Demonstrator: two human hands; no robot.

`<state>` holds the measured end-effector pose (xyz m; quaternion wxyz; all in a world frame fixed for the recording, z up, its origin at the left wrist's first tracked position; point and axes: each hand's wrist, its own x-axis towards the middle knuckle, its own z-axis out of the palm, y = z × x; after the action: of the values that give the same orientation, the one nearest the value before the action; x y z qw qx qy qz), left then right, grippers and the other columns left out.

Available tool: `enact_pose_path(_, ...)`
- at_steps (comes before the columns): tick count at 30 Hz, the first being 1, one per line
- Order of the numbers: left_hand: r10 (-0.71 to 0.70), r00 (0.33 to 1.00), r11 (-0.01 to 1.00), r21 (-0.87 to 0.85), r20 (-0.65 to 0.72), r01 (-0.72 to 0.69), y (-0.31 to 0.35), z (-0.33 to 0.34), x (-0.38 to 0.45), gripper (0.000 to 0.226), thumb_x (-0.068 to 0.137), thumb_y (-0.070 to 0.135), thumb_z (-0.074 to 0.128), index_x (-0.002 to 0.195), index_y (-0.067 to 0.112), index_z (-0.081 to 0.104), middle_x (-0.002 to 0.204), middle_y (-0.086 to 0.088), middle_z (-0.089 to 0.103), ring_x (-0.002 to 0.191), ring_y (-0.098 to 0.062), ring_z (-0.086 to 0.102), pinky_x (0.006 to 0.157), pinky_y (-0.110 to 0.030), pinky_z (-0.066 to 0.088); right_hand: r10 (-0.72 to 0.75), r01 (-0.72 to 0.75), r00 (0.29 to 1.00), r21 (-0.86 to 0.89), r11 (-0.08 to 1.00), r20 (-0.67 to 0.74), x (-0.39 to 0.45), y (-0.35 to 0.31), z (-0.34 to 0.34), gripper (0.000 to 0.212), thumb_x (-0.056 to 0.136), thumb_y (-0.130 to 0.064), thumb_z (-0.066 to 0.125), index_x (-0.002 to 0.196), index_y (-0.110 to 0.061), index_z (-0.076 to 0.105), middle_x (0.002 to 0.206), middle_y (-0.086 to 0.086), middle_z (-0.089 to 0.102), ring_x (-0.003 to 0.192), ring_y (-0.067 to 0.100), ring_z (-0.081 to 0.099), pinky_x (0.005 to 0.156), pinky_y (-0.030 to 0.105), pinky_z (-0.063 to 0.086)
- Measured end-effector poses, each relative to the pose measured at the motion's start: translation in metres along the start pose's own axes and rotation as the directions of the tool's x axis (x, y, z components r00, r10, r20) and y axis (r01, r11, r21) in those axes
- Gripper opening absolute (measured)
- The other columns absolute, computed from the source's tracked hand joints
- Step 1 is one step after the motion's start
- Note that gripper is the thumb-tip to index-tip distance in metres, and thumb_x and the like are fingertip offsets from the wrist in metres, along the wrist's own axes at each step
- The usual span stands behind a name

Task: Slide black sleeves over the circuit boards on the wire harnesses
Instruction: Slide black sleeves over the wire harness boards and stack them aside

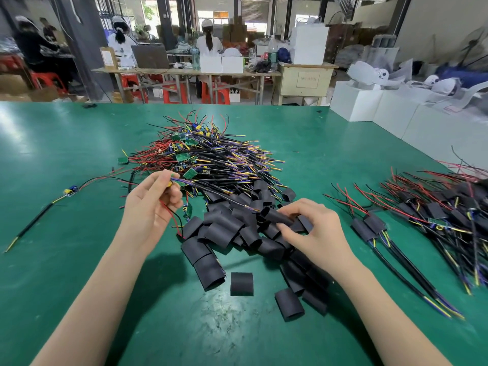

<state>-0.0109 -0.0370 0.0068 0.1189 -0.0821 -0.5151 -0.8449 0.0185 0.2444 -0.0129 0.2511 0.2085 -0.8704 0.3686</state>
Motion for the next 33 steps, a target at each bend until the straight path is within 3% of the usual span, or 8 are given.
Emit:
enact_pose_path(5, -0.039, 0.999, 0.997, -0.072, -0.012, 0.038, 0.001, -0.001, 0.002, 0.021, 0.085, 0.03, 0.055, 0.079, 0.016, 0.07, 0.058, 0.007, 0.052, 0.052, -0.005, 0.044, 0.05, -0.015, 0.039, 0.018, -0.018, 1.0, -0.027, 0.999, 0.008, -0.001, 0.003, 0.003, 0.022, 0.073, -0.005, 0.077, 0.088, -0.019, 0.072, 0.086, -0.009, 0.068, 0.084, 0.008, 0.062, 0.084, 0.023, 0.038)
enact_pose_path(10, -0.051, 0.999, 0.997, -0.066, 0.002, 0.051, 0.0, -0.002, 0.002, 0.021, 0.087, 0.029, 0.054, 0.08, 0.016, 0.069, 0.059, 0.007, 0.052, 0.052, -0.005, 0.044, 0.05, -0.014, 0.04, 0.001, -0.001, 1.0, -0.004, 1.0, 0.005, -0.001, 0.003, 0.004, 0.024, 0.072, -0.005, 0.077, 0.088, -0.022, 0.072, 0.087, -0.012, 0.067, 0.084, 0.001, 0.06, 0.083, 0.022, 0.038)
enact_pose_path(18, -0.039, 0.998, 0.998, 0.042, 0.042, 0.037, -0.003, 0.002, -0.003, 0.02, 0.086, 0.023, 0.056, 0.075, 0.02, 0.073, 0.058, 0.006, 0.056, 0.052, -0.007, 0.049, 0.053, -0.015, 0.043, -0.076, 0.075, 0.997, 0.044, 0.996, 0.017, -0.001, 0.001, 0.005, 0.024, 0.075, -0.014, 0.078, 0.097, -0.021, 0.072, 0.091, -0.012, 0.066, 0.09, 0.001, 0.06, 0.084, 0.033, 0.043)
enact_pose_path(26, 0.017, 0.979, 0.944, 0.318, 0.204, -0.082, 0.001, -0.003, -0.007, 0.007, 0.085, 0.023, 0.064, 0.084, 0.022, 0.071, 0.066, 0.001, 0.062, 0.055, -0.013, 0.049, 0.051, -0.018, 0.038, -0.156, 0.136, 0.979, -0.146, 0.98, -0.132, 0.002, 0.003, -0.004, 0.02, 0.075, -0.02, 0.072, 0.095, -0.02, 0.072, 0.095, -0.012, 0.067, 0.089, 0.002, 0.058, 0.085, 0.031, 0.034)
enact_pose_path(29, 0.043, 0.973, 0.901, 0.413, 0.226, -0.136, 0.003, -0.005, -0.007, 0.003, 0.083, 0.021, 0.071, 0.085, 0.02, 0.07, 0.07, -0.003, 0.068, 0.06, -0.014, 0.054, 0.057, -0.018, 0.047, -0.119, 0.109, 0.977, -0.064, 0.992, -0.179, 0.005, 0.005, -0.011, 0.02, 0.073, -0.019, 0.072, 0.093, -0.02, 0.072, 0.093, -0.012, 0.068, 0.09, 0.004, 0.06, 0.086, 0.04, 0.041)
enact_pose_path(33, 0.051, 0.97, 0.886, 0.437, 0.239, -0.154, 0.0, -0.002, -0.009, 0.008, 0.081, 0.02, 0.07, 0.087, 0.015, 0.069, 0.073, -0.002, 0.069, 0.062, -0.014, 0.057, 0.061, -0.018, 0.049, -0.078, 0.087, 0.988, 0.066, 0.994, -0.133, 0.006, 0.007, -0.016, 0.018, 0.072, -0.016, 0.072, 0.091, -0.018, 0.072, 0.09, -0.01, 0.068, 0.088, 0.009, 0.063, 0.082, 0.048, 0.046)
